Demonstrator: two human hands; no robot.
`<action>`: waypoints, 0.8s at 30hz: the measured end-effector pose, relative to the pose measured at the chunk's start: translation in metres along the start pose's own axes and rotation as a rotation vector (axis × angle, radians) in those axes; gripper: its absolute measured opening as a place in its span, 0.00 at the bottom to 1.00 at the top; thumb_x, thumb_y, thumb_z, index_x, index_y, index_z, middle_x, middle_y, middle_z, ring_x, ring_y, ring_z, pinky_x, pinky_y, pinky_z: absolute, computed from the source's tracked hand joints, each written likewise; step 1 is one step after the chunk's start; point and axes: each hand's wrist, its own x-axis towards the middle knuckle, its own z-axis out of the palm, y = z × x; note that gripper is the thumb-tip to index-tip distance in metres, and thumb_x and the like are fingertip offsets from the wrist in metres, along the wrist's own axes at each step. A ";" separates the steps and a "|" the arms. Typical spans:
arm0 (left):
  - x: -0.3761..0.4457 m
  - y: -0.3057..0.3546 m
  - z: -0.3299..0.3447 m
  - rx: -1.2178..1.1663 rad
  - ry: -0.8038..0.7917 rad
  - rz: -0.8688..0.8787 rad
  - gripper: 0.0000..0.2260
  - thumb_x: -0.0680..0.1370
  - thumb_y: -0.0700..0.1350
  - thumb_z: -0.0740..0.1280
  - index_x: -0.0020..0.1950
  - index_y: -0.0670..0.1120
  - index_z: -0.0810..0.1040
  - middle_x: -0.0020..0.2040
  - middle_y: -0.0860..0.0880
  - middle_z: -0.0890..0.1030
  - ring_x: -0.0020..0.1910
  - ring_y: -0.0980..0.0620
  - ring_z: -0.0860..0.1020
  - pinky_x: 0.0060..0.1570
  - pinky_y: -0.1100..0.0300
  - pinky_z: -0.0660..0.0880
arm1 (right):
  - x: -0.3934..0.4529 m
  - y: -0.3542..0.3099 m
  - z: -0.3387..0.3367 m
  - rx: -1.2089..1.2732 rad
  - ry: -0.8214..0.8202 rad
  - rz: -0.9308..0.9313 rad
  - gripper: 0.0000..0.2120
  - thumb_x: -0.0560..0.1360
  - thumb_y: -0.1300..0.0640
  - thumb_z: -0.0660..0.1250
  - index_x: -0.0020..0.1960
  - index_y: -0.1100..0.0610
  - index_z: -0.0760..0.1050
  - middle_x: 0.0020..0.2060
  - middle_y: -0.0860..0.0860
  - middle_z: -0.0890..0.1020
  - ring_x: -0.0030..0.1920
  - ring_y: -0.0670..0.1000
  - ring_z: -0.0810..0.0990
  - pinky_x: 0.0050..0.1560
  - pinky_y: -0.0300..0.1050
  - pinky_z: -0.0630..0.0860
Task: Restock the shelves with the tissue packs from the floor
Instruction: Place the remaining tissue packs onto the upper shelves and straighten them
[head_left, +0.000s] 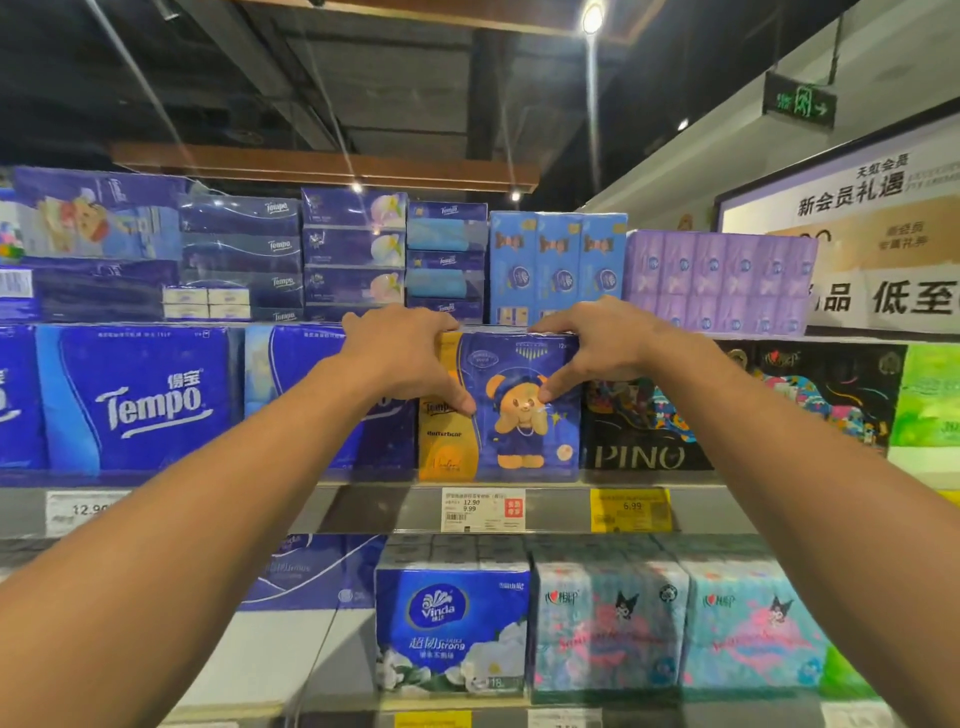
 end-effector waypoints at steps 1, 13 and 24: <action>0.000 0.000 0.001 0.010 0.013 0.008 0.51 0.54 0.75 0.72 0.74 0.60 0.64 0.72 0.52 0.71 0.71 0.42 0.67 0.67 0.34 0.61 | -0.001 0.000 0.000 0.005 0.000 -0.009 0.37 0.60 0.32 0.76 0.66 0.43 0.74 0.58 0.43 0.82 0.58 0.51 0.79 0.60 0.51 0.75; -0.017 -0.001 0.008 0.005 0.185 0.063 0.45 0.57 0.78 0.68 0.70 0.60 0.67 0.65 0.55 0.77 0.67 0.48 0.71 0.66 0.40 0.62 | -0.016 0.001 0.000 -0.051 0.081 -0.027 0.46 0.58 0.26 0.72 0.72 0.43 0.68 0.65 0.43 0.78 0.64 0.52 0.76 0.60 0.55 0.76; -0.089 0.041 0.050 -0.505 0.708 0.054 0.21 0.69 0.60 0.72 0.55 0.48 0.82 0.53 0.51 0.83 0.53 0.50 0.79 0.55 0.55 0.74 | -0.093 -0.027 0.038 0.085 0.653 -0.142 0.31 0.69 0.38 0.71 0.65 0.56 0.77 0.61 0.52 0.81 0.62 0.53 0.78 0.63 0.52 0.73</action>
